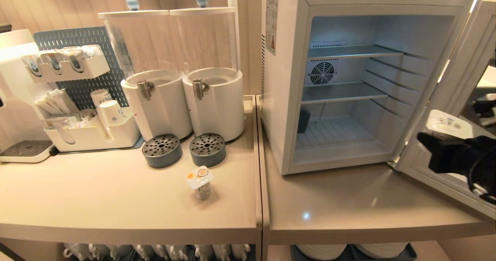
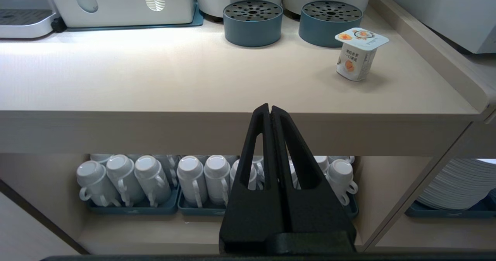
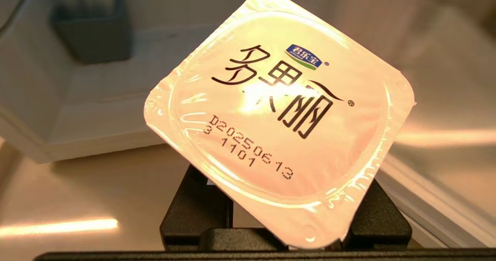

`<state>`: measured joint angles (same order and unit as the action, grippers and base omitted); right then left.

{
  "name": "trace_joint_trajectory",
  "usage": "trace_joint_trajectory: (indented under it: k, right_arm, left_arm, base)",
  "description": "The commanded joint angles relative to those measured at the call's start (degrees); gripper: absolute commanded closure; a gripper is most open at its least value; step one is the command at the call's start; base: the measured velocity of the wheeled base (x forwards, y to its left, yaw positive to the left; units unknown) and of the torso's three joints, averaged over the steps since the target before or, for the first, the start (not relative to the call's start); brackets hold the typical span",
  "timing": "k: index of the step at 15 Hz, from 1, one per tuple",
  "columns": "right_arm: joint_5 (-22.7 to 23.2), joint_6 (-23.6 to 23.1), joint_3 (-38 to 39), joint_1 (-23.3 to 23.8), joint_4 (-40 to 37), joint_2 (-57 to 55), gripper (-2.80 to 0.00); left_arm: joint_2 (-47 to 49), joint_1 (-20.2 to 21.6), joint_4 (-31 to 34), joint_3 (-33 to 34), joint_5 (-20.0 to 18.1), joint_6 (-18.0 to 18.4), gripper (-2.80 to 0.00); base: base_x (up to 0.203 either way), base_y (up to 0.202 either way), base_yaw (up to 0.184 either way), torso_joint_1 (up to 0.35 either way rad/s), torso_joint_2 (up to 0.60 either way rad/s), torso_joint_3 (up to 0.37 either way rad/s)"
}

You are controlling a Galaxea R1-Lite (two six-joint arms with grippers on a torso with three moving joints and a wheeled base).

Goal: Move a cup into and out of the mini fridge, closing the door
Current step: Take the yoghurt out of the freezer, then place the yoghurt on the table

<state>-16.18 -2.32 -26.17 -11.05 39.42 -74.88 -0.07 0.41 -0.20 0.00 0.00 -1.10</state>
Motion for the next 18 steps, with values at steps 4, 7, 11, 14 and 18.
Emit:
trace_joint_trajectory:
  k: [4, 7, 11, 14, 18]
  right_arm:
    - [-21.06, -0.46, 3.48, -1.20, -17.78, 30.57, 0.00]
    - [-26.27, -1.53, 5.31, 4.19, -26.42, 42.74, 0.00]
    - [-27.83, -1.72, 9.50, 12.38, -34.14, 57.39, 0.00]
    - [-24.94, 1.33, 13.57, 14.38, -31.64, 59.26, 0.00]
    - [-8.64, 2.52, 14.76, 12.53, -33.15, 66.32, 0.00]
  left_arm:
    - [-0.01, 0.02, -0.06, 0.09, 0.00, -0.04, 0.00]
    - [-0.01, 0.02, 0.03, 0.09, 0.00, 0.03, 0.00]
    - [-0.01, 0.02, 0.03, 0.09, 0.00, -0.04, 0.00]
    - [-0.01, 0.02, -0.05, 0.09, 0.00, 0.03, 0.00]
    - [-0.01, 0.02, -0.06, 0.09, 0.00, 0.05, 0.00]
  base:
    - [0.000, 0.000, 0.000, 0.000, 0.00, 0.000]
    - [0.000, 0.000, 0.000, 0.000, 0.00, 0.000]
    - [0.000, 0.000, 0.000, 0.000, 0.00, 0.000]
    - [0.000, 0.000, 0.000, 0.000, 0.00, 0.000]
    - [0.000, 0.000, 0.000, 0.000, 0.00, 0.000]
